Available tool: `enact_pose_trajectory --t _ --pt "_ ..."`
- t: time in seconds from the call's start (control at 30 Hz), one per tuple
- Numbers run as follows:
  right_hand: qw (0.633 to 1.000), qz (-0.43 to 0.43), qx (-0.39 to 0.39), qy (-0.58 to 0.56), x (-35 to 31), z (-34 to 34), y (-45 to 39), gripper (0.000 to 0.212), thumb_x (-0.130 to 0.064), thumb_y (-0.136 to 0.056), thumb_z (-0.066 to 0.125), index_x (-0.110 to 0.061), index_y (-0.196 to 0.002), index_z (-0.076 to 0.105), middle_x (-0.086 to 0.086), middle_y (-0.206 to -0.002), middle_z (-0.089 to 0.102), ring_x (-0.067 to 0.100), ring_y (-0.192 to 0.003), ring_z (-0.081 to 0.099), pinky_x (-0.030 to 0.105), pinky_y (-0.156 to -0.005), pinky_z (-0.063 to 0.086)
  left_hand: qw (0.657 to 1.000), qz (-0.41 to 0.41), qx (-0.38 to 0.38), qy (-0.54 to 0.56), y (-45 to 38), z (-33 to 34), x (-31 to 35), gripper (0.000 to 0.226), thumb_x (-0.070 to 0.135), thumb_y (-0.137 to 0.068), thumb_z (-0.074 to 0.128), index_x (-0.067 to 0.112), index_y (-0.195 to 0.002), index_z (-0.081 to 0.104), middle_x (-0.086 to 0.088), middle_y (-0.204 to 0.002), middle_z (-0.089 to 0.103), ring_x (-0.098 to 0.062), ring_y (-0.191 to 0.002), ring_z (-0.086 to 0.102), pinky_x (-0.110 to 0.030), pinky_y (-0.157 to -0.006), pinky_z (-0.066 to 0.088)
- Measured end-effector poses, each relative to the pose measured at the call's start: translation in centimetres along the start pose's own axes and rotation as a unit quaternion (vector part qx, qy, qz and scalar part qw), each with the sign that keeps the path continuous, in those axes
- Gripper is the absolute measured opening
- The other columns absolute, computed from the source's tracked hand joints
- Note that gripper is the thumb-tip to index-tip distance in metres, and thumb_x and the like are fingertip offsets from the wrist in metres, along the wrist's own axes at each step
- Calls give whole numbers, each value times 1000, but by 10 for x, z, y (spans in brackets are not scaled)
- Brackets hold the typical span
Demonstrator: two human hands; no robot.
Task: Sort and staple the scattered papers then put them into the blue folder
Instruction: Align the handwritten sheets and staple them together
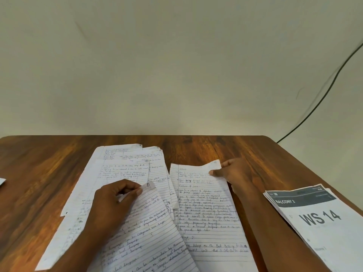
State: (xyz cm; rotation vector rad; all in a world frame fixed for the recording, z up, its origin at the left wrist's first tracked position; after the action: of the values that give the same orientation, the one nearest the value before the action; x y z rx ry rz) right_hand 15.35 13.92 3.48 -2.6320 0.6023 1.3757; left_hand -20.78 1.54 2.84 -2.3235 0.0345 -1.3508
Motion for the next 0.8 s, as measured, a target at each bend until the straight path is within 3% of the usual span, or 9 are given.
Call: enact_pose_trajectory --t 0.17,0.33,0.5,0.57,0.63,0.7,0.8 --pt "986 1 -27 -163 -3 -3 2 27 -4 -68 94 -6 -82 71 11 -95 77 23 -81 73 32 -59 53 1000 -4 3 -3 -1 1 -1 9 24 -90 80 33 -87 80 27 -86 75 6 -89 68 -31 -87 53" --pt "977 6 -54 -207 -5 -1 0 26 -2 -72 91 -1 -89 72 14 -101 77 27 -91 73 33 -66 55 1000 -4 -2 -1 -1 3 0 10 23 -90 80 33 -87 79 29 -87 74 7 -91 67 -30 -87 52" --pt "985 -23 -51 -165 -11 -3 6 18 -7 -79 87 -6 -93 76 7 -98 76 21 -89 71 30 -65 53 1000 -5 -2 5 -1 3 0 9 24 -90 80 32 -88 80 27 -87 75 5 -91 68 -33 -90 54" --pt "989 -65 -4 -130 -21 -16 11 9 -14 -86 83 -15 -94 79 1 -92 78 21 -84 74 39 -71 61 1000 -7 0 1 -2 4 1 7 26 -91 80 33 -88 80 26 -87 75 3 -91 69 -35 -91 55" --pt "984 -142 101 -40 -38 -39 18 5 -25 -89 80 -23 -93 81 -1 -91 79 24 -86 75 48 -81 61 1000 -11 5 0 -2 2 2 7 28 -91 80 34 -87 80 24 -87 76 0 -90 70 -36 -91 56" --pt "954 -225 197 25 -63 -62 35 9 -24 -94 72 -21 -96 81 5 -96 79 29 -90 73 45 -84 58 1000 -13 6 4 -2 2 3 6 28 -91 80 33 -87 80 23 -86 76 -1 -90 71 -36 -92 57" --pt "908 -337 248 7 -101 -92 66 13 -18 -97 68 -14 -103 79 9 -98 79 28 -89 72 40 -85 57 1000 -11 7 14 -1 0 3 4 29 -91 80 31 -88 80 20 -87 77 -3 -89 71 -38 -91 57"
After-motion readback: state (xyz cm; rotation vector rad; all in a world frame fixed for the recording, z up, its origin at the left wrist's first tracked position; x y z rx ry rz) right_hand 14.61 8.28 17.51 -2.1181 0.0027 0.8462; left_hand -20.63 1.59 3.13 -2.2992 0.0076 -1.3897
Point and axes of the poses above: each hand's wrist, its own y-axis away from the middle knuckle, its own z-axis out of the palm, x = y × z, the point moved 6 cm from there along -y, towards the middle knuckle
